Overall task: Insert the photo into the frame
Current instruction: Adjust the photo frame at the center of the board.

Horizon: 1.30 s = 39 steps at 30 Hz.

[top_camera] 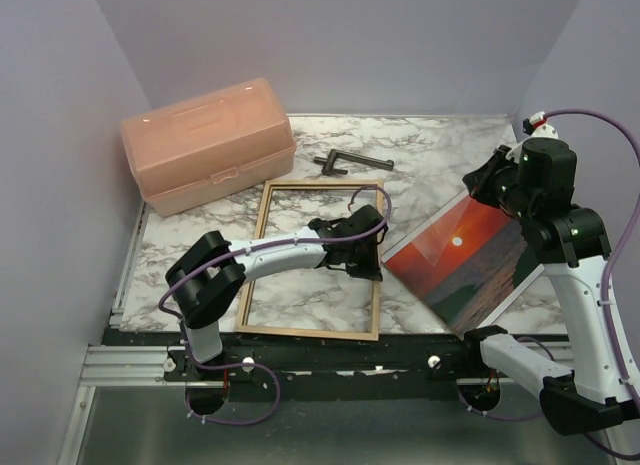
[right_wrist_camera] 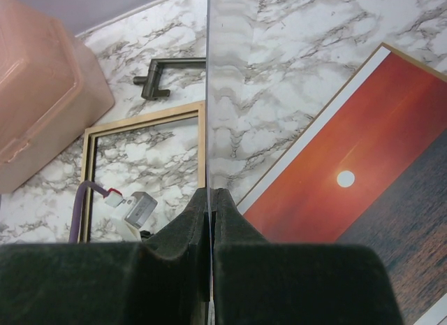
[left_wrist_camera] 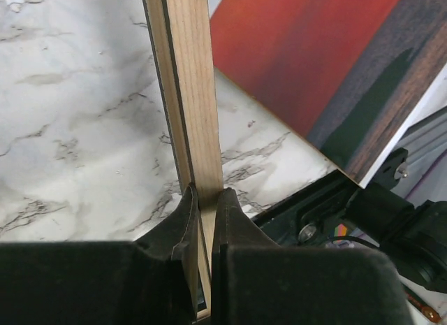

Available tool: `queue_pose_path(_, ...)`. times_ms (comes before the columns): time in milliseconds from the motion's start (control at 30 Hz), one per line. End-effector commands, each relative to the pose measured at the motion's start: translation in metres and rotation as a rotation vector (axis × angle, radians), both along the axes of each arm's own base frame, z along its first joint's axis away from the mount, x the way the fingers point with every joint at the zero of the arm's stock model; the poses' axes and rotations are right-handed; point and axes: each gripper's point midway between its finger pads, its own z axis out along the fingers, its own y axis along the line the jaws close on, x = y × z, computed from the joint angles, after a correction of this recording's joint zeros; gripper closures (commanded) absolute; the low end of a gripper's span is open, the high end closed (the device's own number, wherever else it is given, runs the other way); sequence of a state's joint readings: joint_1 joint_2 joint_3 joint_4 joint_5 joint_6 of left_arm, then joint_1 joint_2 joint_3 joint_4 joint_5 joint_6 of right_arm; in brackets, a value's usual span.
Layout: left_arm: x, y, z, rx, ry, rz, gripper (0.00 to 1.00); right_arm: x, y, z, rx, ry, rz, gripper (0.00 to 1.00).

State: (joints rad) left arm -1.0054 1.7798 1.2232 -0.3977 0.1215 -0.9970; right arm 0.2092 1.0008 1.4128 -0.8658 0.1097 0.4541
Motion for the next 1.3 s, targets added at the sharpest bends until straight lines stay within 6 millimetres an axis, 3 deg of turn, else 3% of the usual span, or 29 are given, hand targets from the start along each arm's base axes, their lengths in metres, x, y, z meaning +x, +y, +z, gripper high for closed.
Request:
queue_pose_path(0, 0.005, -0.032, 0.041, -0.133, -0.053, 0.002, 1.0, 0.001, -0.002, 0.003, -0.009, -0.025, -0.003, 0.99)
queue_pose_path(133, -0.001, -0.044, 0.027, -0.104, -0.019, -0.021, 1.0, 0.0, -0.002, 0.002, -0.011, -0.02, -0.003, 0.99)
queue_pose_path(167, -0.003, -0.047, 0.024, -0.106, -0.013, -0.034, 0.96, 0.0, -0.003, 0.002, -0.012, -0.02, -0.005, 0.99)
queue_pose_path(300, -0.009, -0.05, 0.023, -0.117, -0.01, -0.079, 0.57, 0.0, -0.002, -0.002, -0.015, -0.011, 0.0, 0.99)
queue_pose_path(400, -0.01, -0.043, 0.023, -0.109, -0.024, -0.094, 0.4, 0.0, 0.0, -0.004, -0.011, -0.006, 0.008, 0.99)
queue_pose_path(500, -0.009, -0.034, 0.025, -0.105, -0.045, -0.109, 0.31, 0.001, 0.002, -0.005, -0.008, -0.001, 0.018, 0.99)
queue_pose_path(600, -0.005, -0.016, 0.024, -0.101, -0.061, -0.099, 0.3, 0.001, 0.004, -0.007, -0.001, 0.005, 0.028, 0.99)
queue_pose_path(800, 0.008, 0.046, 0.002, -0.106, -0.037, 0.01, 0.29, 0.003, 0.012, -0.016, 0.016, 0.024, 0.064, 0.99)
queue_pose_path(967, 0.019, 0.122, -0.021, -0.039, -0.028, 0.157, 0.29, 0.004, 0.017, -0.026, 0.028, 0.047, 0.084, 0.99)
queue_pose_path(1133, 0.025, 0.211, -0.032, 0.234, -0.086, 0.338, 0.29, 0.006, 0.019, -0.032, 0.036, 0.059, 0.09, 0.99)
queue_pose_path(1267, 0.022, 0.263, -0.026, 0.445, -0.139, 0.446, 0.29, 0.007, 0.026, -0.037, 0.055, 0.071, 0.119, 0.99)
